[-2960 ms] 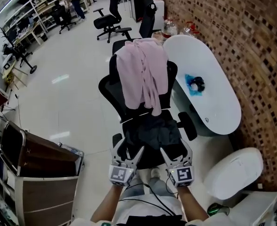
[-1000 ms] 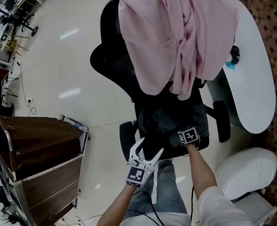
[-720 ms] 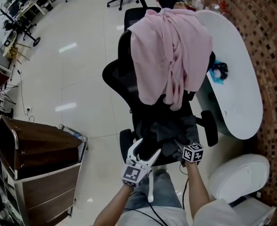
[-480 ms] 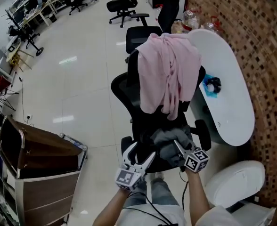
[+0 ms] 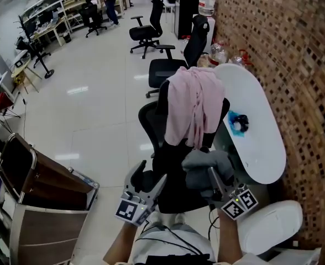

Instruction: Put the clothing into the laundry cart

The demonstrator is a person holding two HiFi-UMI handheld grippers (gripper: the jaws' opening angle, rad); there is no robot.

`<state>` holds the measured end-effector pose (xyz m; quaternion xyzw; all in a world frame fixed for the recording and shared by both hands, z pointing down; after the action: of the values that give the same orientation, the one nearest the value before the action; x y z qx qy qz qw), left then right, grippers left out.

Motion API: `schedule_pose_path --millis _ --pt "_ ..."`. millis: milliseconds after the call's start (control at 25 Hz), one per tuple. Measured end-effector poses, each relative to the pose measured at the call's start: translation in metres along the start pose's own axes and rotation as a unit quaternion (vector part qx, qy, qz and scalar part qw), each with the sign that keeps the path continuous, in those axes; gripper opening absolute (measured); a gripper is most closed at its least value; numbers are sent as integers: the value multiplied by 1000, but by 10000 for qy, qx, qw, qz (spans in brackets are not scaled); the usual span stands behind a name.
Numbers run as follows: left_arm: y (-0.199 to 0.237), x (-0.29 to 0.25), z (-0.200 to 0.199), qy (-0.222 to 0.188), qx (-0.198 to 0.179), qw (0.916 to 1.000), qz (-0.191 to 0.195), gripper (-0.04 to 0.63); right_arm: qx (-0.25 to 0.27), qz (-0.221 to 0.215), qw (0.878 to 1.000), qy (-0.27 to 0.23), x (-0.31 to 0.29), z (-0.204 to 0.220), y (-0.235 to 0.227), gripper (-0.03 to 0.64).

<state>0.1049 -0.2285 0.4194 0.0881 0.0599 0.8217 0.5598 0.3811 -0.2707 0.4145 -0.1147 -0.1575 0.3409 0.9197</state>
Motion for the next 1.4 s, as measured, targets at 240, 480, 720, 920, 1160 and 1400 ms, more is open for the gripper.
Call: schedule_pose_path --millis 240,480,720,920,1160,1400 --pt "-9 17 -58 -532 -223 9983 -74 321 496 -350 9967 -544 -5 -53 41 124" --pt "-8 38 -65 -683 -470 9947 -606 321 478 -880 9943 -370 -25 -41 63 124" --pt "-4 76 -69 -704 -561 9872 -1313 321 103 -1727 9848 -169 -51 -25 102 124" --pt "-2 125 -77 -802 -715 9712 -2124 321 -167 -2707 9625 10 -72 -12 143 124" --pt "10 199 -87 -838 -831 9363 -3307 321 -515 -3689 9278 215 -112 6 193 124" --pt "39 286 -95 -1084 -1092 8973 -4137 321 -658 -4271 9014 288 -142 29 260 124"
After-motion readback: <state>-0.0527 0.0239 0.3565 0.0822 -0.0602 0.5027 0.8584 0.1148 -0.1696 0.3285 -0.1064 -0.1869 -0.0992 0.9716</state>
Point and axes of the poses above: the fingertips, and each gripper's own axes: x backward along the fingers, y to its left, z out of its underside, the point moved 8 cm from there along x, backward along the fingers, and after that the axes turned 8 degrees about -z, right-handed, at the moved point
